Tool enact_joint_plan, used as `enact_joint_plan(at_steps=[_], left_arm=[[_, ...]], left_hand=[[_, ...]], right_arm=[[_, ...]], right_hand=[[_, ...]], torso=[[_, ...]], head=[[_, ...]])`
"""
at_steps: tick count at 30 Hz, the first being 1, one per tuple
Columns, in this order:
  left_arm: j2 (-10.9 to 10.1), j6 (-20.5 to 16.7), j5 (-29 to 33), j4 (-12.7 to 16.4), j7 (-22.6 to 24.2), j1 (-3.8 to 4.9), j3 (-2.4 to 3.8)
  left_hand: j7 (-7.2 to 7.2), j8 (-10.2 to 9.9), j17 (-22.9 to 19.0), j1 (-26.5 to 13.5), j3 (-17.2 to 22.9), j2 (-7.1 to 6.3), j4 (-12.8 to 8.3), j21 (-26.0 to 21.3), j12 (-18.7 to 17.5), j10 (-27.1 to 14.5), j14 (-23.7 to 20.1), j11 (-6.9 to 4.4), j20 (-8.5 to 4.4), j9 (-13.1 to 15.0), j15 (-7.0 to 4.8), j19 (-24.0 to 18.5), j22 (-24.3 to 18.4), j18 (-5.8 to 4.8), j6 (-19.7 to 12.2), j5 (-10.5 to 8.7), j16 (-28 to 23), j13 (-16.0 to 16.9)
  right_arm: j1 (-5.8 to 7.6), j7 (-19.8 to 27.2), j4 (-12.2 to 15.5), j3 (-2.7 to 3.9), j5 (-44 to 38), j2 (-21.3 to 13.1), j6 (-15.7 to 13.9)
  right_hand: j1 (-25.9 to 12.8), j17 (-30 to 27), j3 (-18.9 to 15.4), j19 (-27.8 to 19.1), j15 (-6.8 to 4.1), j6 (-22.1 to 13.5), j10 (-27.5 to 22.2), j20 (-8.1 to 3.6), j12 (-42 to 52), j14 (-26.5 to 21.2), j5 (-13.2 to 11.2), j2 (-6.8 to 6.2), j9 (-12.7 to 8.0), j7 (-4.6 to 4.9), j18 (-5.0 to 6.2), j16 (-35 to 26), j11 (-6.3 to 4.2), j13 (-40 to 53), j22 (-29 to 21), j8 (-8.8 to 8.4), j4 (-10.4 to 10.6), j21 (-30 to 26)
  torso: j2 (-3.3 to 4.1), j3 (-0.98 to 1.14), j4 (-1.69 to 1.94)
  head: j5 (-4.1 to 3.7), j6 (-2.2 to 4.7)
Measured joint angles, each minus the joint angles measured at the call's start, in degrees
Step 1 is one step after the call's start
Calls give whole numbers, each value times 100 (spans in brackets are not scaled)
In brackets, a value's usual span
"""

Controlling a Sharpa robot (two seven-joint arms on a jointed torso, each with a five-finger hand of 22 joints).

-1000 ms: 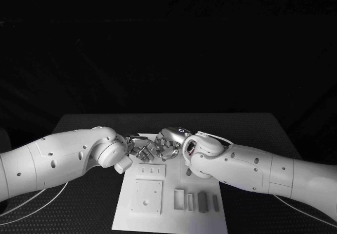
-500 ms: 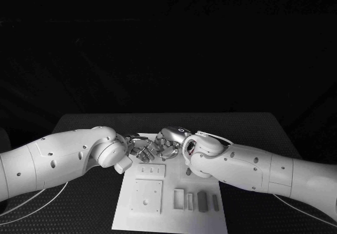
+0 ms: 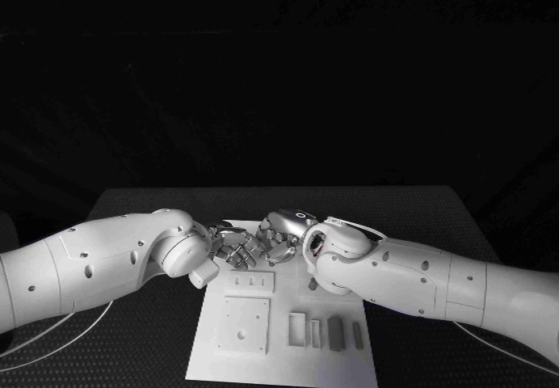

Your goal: Assemble the parts on the task board

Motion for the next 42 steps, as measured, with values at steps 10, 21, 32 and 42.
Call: enact_joint_plan(at_steps=[10,21,32,42], left_arm=[[3,-3,-6,-18,4,0,2],[12,4,-10,-22,6,2,2],[10,-3,-94,-12,17,2,4],[9,-14,-149,-3,30,-1,4]], left_hand=[[-20,0,0,10,-7,125,39,0,0,21,0,-21,0,-25,0,0,-1,0,21,0,0,5],[-62,-2,2,187,83,376,-20,0,0,74,4,-73,-21,-55,-4,-21,-1,0,105,0,0,6],[-72,126,28,350,112,572,-177,14,34,248,83,-164,-21,-57,-83,-21,-2,0,220,22,72,27],[-63,169,44,381,89,630,-201,23,54,304,114,-179,-21,-56,-114,-21,-3,0,229,9,111,33]], right_arm=[[-2,0,21,0,-6,1,3],[-4,0,25,-2,-6,3,3],[-5,1,18,-1,-13,6,28],[-3,6,12,1,-19,7,60]], right_hand=[[-13,0,-5,0,1,9,21,0,0,0,-1,-14,0,-9,0,0,20,1,-1,0,-5,21],[-11,0,26,0,2,9,20,1,0,-1,-1,-12,0,-9,0,0,21,1,-1,0,-6,21],[-9,0,25,-1,3,10,20,1,-1,-1,-7,-11,0,-9,0,0,21,1,-1,0,-6,21],[-4,0,23,-1,3,10,19,1,-1,-2,47,-17,0,-9,0,0,21,1,-2,0,-7,21]], torso=[[-2,-1,-2],[-2,0,-2],[-1,2,-3],[1,1,-4]], head=[[5,4],[2,3],[-2,-5],[-4,-8]])
